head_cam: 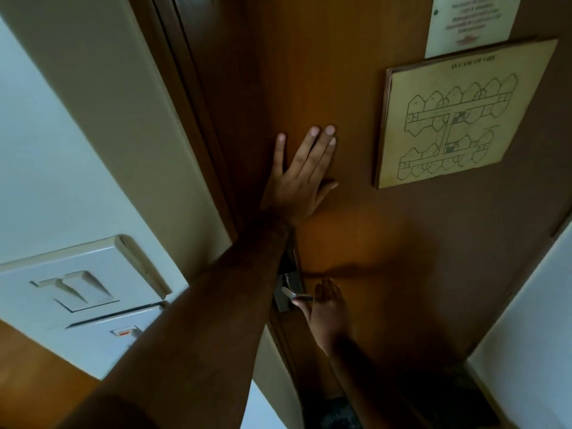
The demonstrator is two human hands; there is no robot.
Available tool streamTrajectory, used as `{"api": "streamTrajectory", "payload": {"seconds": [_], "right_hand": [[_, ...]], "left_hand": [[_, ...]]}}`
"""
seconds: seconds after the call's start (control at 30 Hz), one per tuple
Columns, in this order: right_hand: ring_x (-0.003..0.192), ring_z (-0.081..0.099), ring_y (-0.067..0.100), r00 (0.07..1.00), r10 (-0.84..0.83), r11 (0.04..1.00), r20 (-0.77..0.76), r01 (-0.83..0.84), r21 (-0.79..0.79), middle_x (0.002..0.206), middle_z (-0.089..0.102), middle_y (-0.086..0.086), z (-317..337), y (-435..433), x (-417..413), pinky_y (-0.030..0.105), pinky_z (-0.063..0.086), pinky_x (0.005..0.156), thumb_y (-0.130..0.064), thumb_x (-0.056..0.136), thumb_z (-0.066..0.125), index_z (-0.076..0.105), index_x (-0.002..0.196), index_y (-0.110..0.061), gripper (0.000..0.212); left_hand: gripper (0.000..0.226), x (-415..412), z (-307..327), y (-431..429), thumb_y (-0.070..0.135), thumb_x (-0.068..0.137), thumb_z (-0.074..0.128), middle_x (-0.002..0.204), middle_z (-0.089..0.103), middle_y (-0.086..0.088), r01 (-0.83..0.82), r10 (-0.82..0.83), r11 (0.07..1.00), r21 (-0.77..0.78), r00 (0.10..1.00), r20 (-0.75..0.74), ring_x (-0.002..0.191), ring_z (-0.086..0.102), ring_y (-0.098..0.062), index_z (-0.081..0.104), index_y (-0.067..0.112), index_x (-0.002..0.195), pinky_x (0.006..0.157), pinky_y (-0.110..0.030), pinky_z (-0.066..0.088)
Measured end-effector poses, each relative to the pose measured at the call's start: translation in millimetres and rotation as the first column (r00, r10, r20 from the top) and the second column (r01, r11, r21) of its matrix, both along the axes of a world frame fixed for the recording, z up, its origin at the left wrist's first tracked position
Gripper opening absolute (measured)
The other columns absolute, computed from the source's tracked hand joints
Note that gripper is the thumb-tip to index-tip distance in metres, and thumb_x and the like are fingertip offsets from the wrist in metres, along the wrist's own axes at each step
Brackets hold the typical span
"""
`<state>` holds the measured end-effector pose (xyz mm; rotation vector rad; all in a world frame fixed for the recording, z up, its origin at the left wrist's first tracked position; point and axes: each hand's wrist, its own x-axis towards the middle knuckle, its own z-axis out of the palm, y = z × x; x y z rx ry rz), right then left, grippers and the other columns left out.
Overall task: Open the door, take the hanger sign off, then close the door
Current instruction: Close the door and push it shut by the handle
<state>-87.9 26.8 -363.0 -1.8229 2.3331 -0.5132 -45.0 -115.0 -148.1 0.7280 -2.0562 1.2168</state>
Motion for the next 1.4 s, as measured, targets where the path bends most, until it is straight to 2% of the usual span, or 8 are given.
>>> {"api": "streamTrajectory", "payload": {"seconds": [0.33,0.47,0.6,0.73,0.83,1.0,1.2,1.4], "right_hand": [[0.155,0.028,0.031,0.999,0.009,1.0,-0.034,-0.008,0.006,0.165,0.034,0.019,2,-1,-5,0.038,0.018,0.127,-0.075,0.093,0.006,0.031,0.157,-0.002,0.101],[0.153,0.03,0.038,0.989,0.048,0.998,-0.138,-0.052,-0.028,0.162,0.034,0.027,6,-3,-11,0.043,0.015,0.125,-0.063,0.104,0.032,0.032,0.154,0.004,0.084],[0.156,0.013,0.042,0.948,0.211,0.977,-0.238,-0.209,0.035,0.165,0.011,0.032,25,-8,-19,0.047,0.001,0.124,-0.045,0.108,0.043,0.017,0.155,0.007,0.074],[0.15,0.034,0.041,0.895,0.185,0.978,-0.406,-0.208,-0.012,0.159,0.034,0.031,46,-2,-30,0.048,0.017,0.122,-0.052,0.101,0.059,0.035,0.15,0.008,0.082],[0.153,0.028,0.041,0.873,0.121,0.98,-0.472,-0.182,-0.086,0.161,0.03,0.031,72,13,-54,0.051,0.023,0.126,-0.055,0.104,0.05,0.032,0.153,0.009,0.082],[0.157,0.012,0.041,0.85,0.031,0.975,-0.527,-0.141,-0.17,0.167,0.017,0.031,141,39,-106,0.05,0.01,0.13,-0.051,0.109,0.037,0.017,0.158,0.009,0.08],[0.157,0.013,0.042,0.787,-0.156,0.955,-0.597,-0.033,-0.294,0.166,0.018,0.032,242,94,-164,0.053,0.015,0.129,-0.054,0.105,0.045,0.019,0.157,0.01,0.087],[0.154,0.025,0.043,0.735,-0.28,0.92,-0.618,0.022,-0.391,0.163,0.029,0.031,323,159,-195,0.057,0.024,0.126,-0.058,0.1,0.05,0.029,0.154,0.01,0.09]], "left_hand": [[0.074,-9,-5,-4,0.059,0.109,0.039,0.172,0.032,-0.006,0.003,-0.005,0.999,-0.05,0.999,-0.039,0.159,0.032,-0.024,0.032,0.011,0.165,0.123,-0.068,0.022],[0.074,-8,-9,-9,0.059,0.109,0.04,0.171,0.034,-0.006,0.009,-0.012,0.997,-0.08,0.999,-0.048,0.158,0.034,-0.025,0.034,0.011,0.164,0.123,-0.069,0.021],[0.074,-9,-11,-11,0.059,0.109,0.041,0.172,0.034,-0.007,0.016,-0.022,0.995,-0.097,0.998,-0.062,0.158,0.035,-0.025,0.033,0.01,0.164,0.123,-0.069,0.021],[0.073,-9,-11,-11,0.058,0.109,0.042,0.171,0.034,-0.007,0.019,-0.025,0.995,-0.101,0.998,-0.065,0.158,0.036,-0.026,0.035,0.01,0.163,0.123,-0.068,0.02],[0.072,-10,-11,-10,0.057,0.109,0.041,0.172,0.033,-0.008,0.021,-0.027,0.996,-0.092,0.998,-0.058,0.158,0.035,-0.026,0.034,0.01,0.164,0.123,-0.069,0.019],[0.077,-11,0,-1,0.057,0.106,0.049,0.172,0.031,-0.007,-0.008,0.007,0.998,-0.06,1.0,-0.023,0.159,0.033,-0.026,0.033,0.011,0.164,0.124,-0.069,0.017],[0.084,-3,20,38,0.057,0.107,0.044,0.178,0.009,-0.005,-0.075,0.075,0.976,0.206,0.997,0.007,0.165,0.013,-0.025,0.013,0.011,0.169,0.129,-0.065,0.006],[0.09,-29,78,100,0.067,0.104,0.029,0.178,-0.002,-0.009,0.089,0.001,0.806,0.586,0.988,-0.152,0.165,-0.001,-0.026,0.007,0.009,0.168,0.133,-0.055,0.005]]}}
